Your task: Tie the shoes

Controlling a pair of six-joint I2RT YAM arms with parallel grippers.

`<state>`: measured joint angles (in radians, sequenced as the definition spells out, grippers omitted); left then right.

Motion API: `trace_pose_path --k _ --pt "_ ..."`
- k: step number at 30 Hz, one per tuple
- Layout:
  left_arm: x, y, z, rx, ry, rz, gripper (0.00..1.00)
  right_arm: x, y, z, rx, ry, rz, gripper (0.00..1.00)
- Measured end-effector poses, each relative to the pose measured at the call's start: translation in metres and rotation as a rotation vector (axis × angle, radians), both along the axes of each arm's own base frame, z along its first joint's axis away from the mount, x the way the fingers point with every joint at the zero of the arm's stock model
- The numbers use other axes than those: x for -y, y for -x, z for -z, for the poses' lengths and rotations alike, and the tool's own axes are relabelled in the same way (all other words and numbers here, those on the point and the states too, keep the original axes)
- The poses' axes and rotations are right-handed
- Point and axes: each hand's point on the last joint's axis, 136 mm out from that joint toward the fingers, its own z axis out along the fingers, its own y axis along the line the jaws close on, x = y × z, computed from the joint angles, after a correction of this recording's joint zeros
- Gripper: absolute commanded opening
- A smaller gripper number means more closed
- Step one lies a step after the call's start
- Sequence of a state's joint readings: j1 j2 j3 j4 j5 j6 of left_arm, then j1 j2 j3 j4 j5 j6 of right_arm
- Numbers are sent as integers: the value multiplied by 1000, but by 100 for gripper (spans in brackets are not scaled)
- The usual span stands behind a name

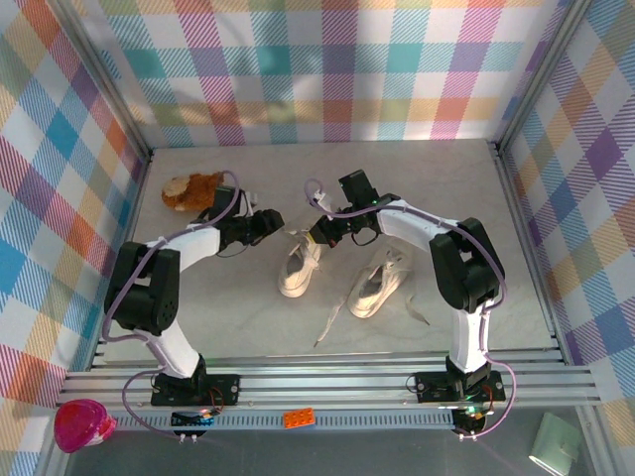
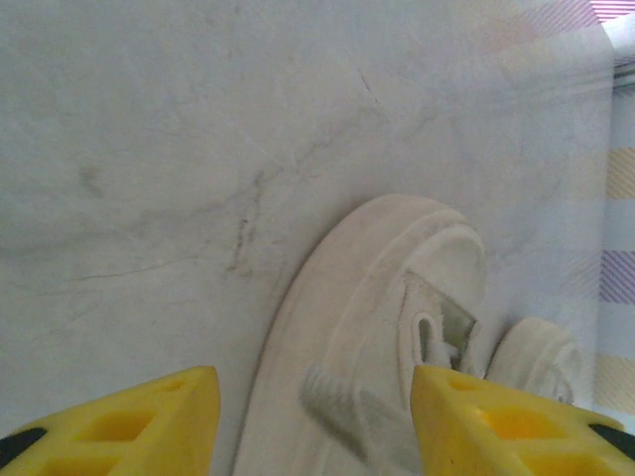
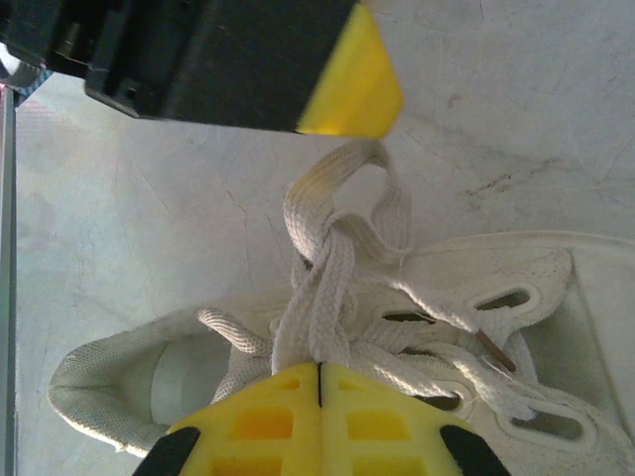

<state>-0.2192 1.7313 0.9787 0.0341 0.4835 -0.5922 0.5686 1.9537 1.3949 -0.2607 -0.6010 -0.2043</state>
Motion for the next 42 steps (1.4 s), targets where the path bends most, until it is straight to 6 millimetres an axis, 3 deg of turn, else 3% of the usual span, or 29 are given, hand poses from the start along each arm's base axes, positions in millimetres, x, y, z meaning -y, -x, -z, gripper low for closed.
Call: trace_pose_path --k 4,7,14,24,32,38,41,42 --pt "10 -6 4 -14 59 -15 52 0 0 0 8 5 -1 0" --pt "17 -8 4 -17 91 -16 45 -1 -1 1 20 12 -2 0" --pt "22 -5 0 -17 109 -14 0 2 -2 3 57 44 23 0" --pt "7 7 -44 103 15 -2 0 9 -16 3 125 86 103 0" --pt "-6 43 -25 69 -76 10 0 12 -29 0 158 97 169 0" --pt "1 67 -23 82 -116 55 0 13 -29 4 148 99 190 0" --pt "1 71 -26 101 -139 76 31 10 -27 2 143 81 179 0" --pt "0 72 -27 110 -151 83 37 9 -26 1 141 74 171 0"
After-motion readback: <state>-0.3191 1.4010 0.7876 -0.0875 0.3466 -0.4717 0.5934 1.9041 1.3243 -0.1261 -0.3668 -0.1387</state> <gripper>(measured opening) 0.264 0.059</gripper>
